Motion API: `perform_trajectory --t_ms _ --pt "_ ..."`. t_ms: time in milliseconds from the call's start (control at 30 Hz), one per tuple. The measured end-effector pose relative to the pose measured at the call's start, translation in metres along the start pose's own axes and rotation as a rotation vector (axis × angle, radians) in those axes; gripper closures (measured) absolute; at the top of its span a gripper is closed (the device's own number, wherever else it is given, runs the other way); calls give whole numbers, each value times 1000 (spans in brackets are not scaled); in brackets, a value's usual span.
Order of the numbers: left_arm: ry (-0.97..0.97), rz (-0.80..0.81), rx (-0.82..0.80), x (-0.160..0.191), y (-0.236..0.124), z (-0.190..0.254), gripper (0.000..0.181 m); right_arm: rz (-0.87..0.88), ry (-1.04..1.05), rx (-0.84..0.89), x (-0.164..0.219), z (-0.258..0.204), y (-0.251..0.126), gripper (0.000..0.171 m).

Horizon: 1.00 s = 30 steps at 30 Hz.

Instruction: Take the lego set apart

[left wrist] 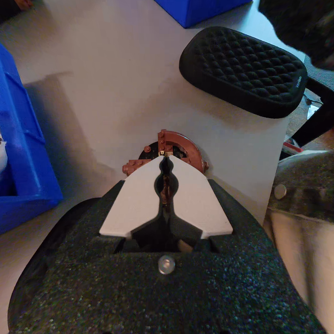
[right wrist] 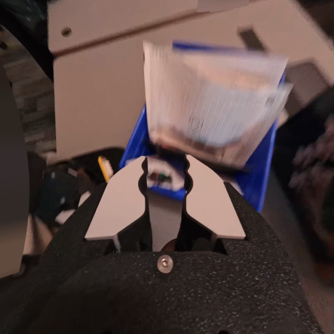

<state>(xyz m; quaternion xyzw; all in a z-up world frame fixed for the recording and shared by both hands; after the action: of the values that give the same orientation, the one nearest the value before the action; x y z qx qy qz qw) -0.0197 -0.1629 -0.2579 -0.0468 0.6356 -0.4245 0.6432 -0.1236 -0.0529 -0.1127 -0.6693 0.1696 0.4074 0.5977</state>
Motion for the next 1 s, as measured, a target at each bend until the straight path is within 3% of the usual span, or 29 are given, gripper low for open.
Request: perform_trajectory --t_ms 133,267,367,467,600,700,833,1000 --pt "4 -5 -11 0 0 0 181 -110 181 140 123 -35 -21 140" --pt "-9 66 -55 -8 -9 -6 174 -86 338 236 183 -83 -23 132" --pt "18 51 -120 -11 -19 -14 162 -64 382 240 189 -110 -20 130" --pt "-12 -125 -129 4 -15 -23 152 -122 349 235 193 -120 -14 132" --pt "-28 -210 -67 8 -15 -15 170 -124 362 158 192 -113 -11 141" --pt "-50 -189 -56 10 -15 -7 177 -158 339 114 189 -102 -8 147" --pt "-106 -100 99 10 -1 21 173 -228 232 122 181 -88 -4 157" --pt "-65 -85 20 3 9 23 172 -273 -14 104 170 -79 5 159"
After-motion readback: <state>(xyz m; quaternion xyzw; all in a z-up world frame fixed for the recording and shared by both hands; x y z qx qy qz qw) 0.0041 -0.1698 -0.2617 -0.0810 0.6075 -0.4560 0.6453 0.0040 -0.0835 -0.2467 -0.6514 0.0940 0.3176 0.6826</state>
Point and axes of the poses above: each gripper's, where its closed fingertips meet, y out along the fingers, x out of its underside, z = x × y across the jaws, the point moved 5 cm from there along -y, back along the fingers, and after that the axes turned 13 degrees about x, right-handed, at the moved point
